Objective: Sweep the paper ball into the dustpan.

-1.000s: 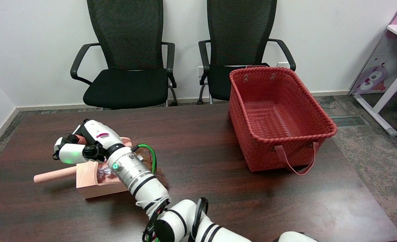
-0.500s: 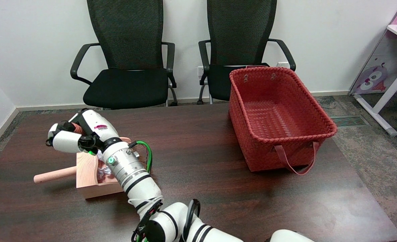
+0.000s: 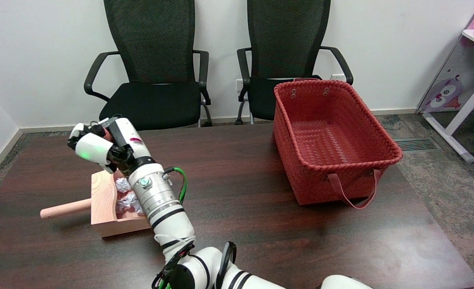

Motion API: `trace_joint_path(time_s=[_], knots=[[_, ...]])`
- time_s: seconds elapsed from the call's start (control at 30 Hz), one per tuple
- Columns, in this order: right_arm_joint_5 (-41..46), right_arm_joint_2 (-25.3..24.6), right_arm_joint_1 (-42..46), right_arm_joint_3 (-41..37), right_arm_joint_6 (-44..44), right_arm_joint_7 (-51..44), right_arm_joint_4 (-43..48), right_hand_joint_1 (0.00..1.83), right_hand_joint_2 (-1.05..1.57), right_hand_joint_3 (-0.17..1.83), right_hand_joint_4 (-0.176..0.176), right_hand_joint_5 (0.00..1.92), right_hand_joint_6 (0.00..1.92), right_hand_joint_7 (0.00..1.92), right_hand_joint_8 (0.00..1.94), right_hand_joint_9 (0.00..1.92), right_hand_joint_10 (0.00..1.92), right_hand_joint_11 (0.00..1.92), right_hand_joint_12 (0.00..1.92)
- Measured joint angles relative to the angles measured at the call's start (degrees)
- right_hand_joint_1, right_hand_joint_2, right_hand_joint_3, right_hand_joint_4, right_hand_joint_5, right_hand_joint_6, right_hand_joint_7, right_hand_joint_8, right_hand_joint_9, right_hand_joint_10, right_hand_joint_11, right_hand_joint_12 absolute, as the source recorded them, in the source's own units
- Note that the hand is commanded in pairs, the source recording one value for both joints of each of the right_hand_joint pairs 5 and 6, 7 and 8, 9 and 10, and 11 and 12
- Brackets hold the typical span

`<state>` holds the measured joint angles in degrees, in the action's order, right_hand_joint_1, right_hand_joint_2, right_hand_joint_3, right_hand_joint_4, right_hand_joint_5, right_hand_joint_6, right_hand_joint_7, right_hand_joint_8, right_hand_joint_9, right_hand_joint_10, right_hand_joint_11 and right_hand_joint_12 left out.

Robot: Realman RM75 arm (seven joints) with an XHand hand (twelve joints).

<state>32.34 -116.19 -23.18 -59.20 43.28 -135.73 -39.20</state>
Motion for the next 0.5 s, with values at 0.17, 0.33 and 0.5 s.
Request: trace_joint_path(time_s=[0.17, 0.33, 0.5], knots=[[2.13, -0.01, 0.14, 0.26, 1.41, 3.21, 0.24, 0.7, 0.94, 1.78, 0.012, 1.92, 1.92, 1.92, 1.92, 1.92, 1.92, 1.92, 1.92], [4.08, -0.02, 0.14, 0.42, 2.42, 9.05, 0.75, 0.73, 0.89, 1.67, 0.009, 1.92, 1.92, 1.92, 1.92, 1.92, 1.92, 1.92, 1.92], [5.51, -0.03, 0.03, 0.55, 3.14, 16.01, 0.96, 0.74, 0.88, 1.65, 0.009, 1.92, 1.92, 1.92, 1.92, 1.92, 1.92, 1.92, 1.92]])
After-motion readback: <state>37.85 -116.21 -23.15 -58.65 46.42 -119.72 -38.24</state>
